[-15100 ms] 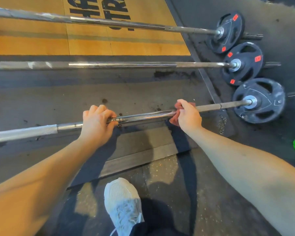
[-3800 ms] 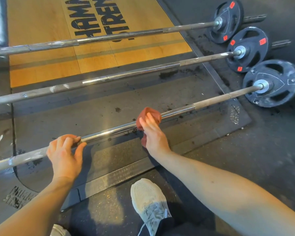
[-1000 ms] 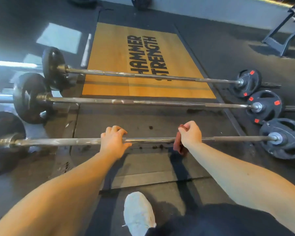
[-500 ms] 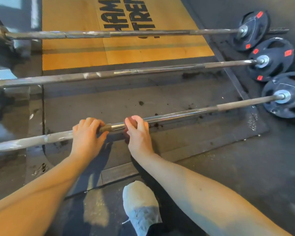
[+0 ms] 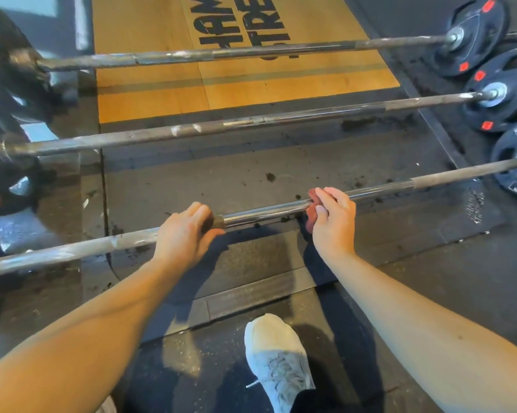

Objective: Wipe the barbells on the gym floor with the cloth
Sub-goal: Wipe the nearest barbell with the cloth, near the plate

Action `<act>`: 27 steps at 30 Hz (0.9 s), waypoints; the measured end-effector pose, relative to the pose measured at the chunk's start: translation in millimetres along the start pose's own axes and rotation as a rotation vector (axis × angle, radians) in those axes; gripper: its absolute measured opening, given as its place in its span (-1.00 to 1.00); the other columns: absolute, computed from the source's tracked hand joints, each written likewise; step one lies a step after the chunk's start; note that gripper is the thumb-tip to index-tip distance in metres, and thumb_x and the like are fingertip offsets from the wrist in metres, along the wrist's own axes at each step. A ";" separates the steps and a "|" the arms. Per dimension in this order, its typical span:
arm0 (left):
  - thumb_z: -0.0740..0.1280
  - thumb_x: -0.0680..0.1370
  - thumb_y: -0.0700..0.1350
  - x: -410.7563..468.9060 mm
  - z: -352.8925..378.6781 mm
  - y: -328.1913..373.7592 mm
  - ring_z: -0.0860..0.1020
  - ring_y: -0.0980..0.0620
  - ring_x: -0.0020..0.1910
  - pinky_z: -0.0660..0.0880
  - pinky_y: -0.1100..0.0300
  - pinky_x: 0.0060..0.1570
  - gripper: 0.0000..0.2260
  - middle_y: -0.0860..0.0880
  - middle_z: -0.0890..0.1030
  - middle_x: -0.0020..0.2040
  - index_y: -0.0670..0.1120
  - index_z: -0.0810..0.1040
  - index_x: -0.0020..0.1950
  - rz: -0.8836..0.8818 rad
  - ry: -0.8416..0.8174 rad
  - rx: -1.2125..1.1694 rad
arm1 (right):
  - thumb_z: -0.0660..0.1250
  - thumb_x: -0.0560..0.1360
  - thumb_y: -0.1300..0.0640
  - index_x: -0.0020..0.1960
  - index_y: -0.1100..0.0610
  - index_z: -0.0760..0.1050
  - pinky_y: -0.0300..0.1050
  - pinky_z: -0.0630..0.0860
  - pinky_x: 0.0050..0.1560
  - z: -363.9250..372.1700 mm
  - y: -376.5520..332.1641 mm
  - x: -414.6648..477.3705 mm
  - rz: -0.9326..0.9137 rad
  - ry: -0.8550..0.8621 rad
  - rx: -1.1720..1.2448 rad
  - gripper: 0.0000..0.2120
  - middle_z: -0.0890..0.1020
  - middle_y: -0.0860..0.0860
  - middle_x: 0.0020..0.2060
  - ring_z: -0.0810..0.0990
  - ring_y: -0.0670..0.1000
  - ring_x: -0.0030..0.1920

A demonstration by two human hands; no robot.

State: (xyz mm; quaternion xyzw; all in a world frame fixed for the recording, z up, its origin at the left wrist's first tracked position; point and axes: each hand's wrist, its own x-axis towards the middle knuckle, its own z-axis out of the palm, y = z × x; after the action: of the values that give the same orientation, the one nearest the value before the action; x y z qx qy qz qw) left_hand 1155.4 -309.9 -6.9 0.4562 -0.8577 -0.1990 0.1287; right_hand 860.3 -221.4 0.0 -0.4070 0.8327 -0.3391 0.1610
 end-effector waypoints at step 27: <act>0.45 0.47 0.29 25.9 -17.4 -3.5 0.52 -0.01 -0.22 0.48 0.08 -0.25 -0.64 0.07 0.54 -0.20 0.05 0.43 -0.11 -0.214 -0.191 -0.035 | 0.38 0.53 0.39 0.26 0.14 0.63 -0.09 0.45 0.33 31.6 -16.9 -15.9 -0.428 -0.029 -0.203 -0.65 0.59 0.06 0.27 0.44 0.11 0.23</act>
State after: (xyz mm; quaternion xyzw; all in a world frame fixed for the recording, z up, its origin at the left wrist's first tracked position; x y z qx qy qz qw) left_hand 1150.7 -337.1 7.9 0.5218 -0.8088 -0.2692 0.0326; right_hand 896.9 -230.0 -11.1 -0.5934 0.7547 -0.2743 0.0557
